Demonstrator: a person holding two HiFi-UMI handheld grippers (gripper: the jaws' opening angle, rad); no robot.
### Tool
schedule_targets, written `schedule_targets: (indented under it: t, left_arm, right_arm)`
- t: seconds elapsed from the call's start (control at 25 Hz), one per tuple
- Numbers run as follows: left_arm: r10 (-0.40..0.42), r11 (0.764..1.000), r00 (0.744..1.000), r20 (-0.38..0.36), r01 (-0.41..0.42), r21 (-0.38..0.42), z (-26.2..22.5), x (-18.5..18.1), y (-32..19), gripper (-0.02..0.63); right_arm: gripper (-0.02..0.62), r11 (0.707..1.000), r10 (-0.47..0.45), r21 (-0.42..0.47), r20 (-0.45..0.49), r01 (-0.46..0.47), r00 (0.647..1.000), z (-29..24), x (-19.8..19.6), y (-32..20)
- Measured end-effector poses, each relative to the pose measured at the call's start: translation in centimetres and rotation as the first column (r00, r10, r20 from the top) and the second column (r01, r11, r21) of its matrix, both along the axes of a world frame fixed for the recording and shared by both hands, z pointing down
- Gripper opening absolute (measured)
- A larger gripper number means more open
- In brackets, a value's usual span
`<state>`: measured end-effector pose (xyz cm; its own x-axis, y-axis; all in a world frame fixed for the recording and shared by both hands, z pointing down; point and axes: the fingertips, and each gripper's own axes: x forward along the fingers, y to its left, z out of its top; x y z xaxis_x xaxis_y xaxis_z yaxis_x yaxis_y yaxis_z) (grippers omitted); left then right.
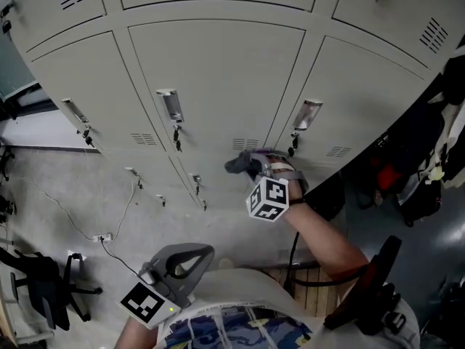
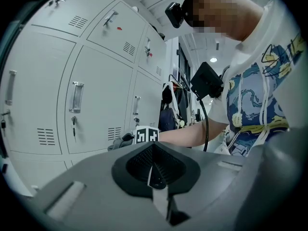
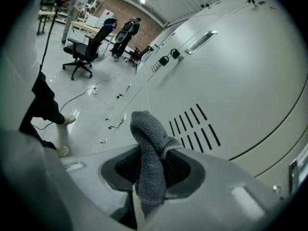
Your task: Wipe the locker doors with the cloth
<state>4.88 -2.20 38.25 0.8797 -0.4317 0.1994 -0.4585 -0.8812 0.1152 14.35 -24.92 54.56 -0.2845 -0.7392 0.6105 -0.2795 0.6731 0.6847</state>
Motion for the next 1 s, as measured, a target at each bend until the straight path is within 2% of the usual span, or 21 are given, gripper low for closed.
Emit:
schedule_targets:
  t: [0.28, 0.36, 0.48, 0.6, 0.72, 0.88, 1.0]
  left_arm:
    - [-0.009, 1.000, 1.000, -0.001, 0.009, -0.002, 0.2, 0.0, 0.6, 0.002]
    - [-0.008, 1.000, 1.000, -0.009, 0.008, 0.005, 0.1, 0.1, 0.8, 0.002]
    - [-0.008, 1.000, 1.000, -0.018, 0.008, 0.005, 0.0, 0.1, 0.9, 0.002]
    - [0.002, 1.000, 1.000, -0.030, -0.002, 0.011, -0.1, 0.4, 0.9, 0.002]
    - [0.020, 1.000, 0.999, -0.031, -0.020, 0.008, -0.1, 0.9, 1.0, 0.002]
    - [0.054, 0.998, 0.998, -0.034, -0.054, 0.013, -0.1, 1.9, 1.4, 0.002]
    - [0.070, 0.997, 0.997, -0.027, -0.069, 0.031, -0.4, 2.3, 1.6, 0.002]
  right_arm:
    - [0.114, 0.997, -0.016, -0.079, -0.024, 0.014, 1.000, 2.2, 0.3, 0.2]
    - [0.114, 0.995, -0.024, -0.094, -0.024, 0.022, 0.999, 1.1, 0.3, 0.9]
    - [0.114, 0.996, -0.065, -0.059, -0.030, 0.064, 0.997, -3.5, -0.6, 2.4]
    - [0.114, 0.992, -0.121, 0.031, -0.014, 0.121, 0.993, -10.7, -2.1, 3.8]
    - [0.114, 0.971, -0.153, 0.187, 0.005, 0.150, 0.988, -19.5, -3.3, 4.3]
    - [0.114, 0.900, -0.147, 0.418, 0.025, 0.123, 0.989, -30.6, -3.7, 4.2]
    - [0.114, 0.837, -0.126, 0.540, 0.034, 0.088, 0.991, -35.7, -3.3, 3.3]
